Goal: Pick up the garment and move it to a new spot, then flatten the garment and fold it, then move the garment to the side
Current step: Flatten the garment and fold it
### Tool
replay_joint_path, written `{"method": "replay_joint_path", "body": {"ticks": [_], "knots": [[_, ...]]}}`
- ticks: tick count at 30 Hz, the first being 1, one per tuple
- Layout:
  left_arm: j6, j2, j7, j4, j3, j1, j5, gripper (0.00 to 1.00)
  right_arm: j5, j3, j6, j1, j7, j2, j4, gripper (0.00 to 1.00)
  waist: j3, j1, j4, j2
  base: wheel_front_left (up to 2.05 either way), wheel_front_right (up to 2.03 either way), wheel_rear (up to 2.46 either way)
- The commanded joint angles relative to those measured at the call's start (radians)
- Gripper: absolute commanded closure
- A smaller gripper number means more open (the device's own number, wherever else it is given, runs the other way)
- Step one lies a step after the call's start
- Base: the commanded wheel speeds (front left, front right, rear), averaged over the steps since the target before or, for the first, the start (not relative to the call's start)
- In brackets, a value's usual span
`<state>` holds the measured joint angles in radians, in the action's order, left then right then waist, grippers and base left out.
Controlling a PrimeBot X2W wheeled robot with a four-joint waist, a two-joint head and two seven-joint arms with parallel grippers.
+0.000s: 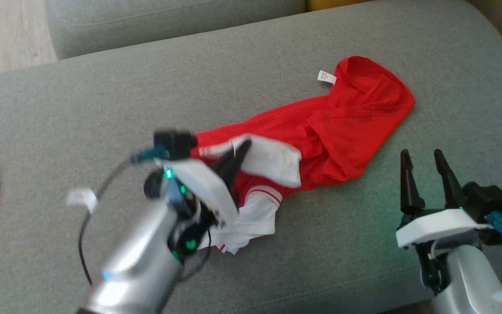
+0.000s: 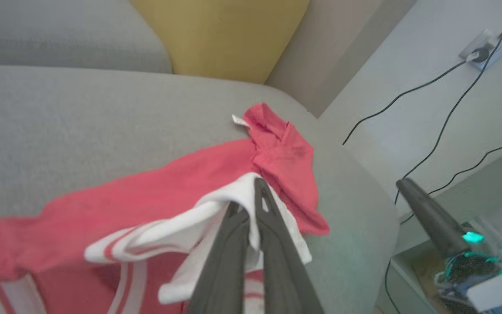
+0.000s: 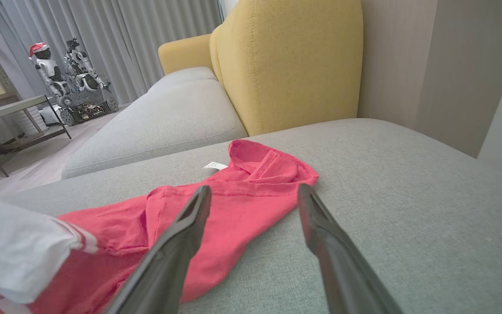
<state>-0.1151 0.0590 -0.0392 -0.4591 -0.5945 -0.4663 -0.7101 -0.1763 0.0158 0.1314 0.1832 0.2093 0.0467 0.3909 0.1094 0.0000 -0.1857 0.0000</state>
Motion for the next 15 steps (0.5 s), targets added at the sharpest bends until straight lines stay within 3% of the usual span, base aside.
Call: {"method": "replay_joint_path", "body": {"ticks": [1,7,15], "knots": [[-0.005,0.022,-0.021,0.055,0.054,-0.086,-0.026,1.00,-0.009,-0.033,-0.001,0.046,0.013,0.004,-0.022,0.00,0.007,0.0000,-0.008,0.0000,0.00,0.00,0.00],[0.001,0.050,-0.145,0.071,0.132,-0.222,-0.127,1.00,-0.019,-0.066,-0.001,0.075,0.023,0.004,-0.009,0.00,0.035,0.0000,-0.035,0.0000,0.00,0.00,0.00],[0.079,0.121,-0.201,-0.074,0.240,-0.418,-0.155,1.00,-0.049,-0.121,-0.001,0.122,0.038,0.004,0.006,0.00,0.093,0.0000,-0.094,0.0000,0.00,0.00,0.00]]}}
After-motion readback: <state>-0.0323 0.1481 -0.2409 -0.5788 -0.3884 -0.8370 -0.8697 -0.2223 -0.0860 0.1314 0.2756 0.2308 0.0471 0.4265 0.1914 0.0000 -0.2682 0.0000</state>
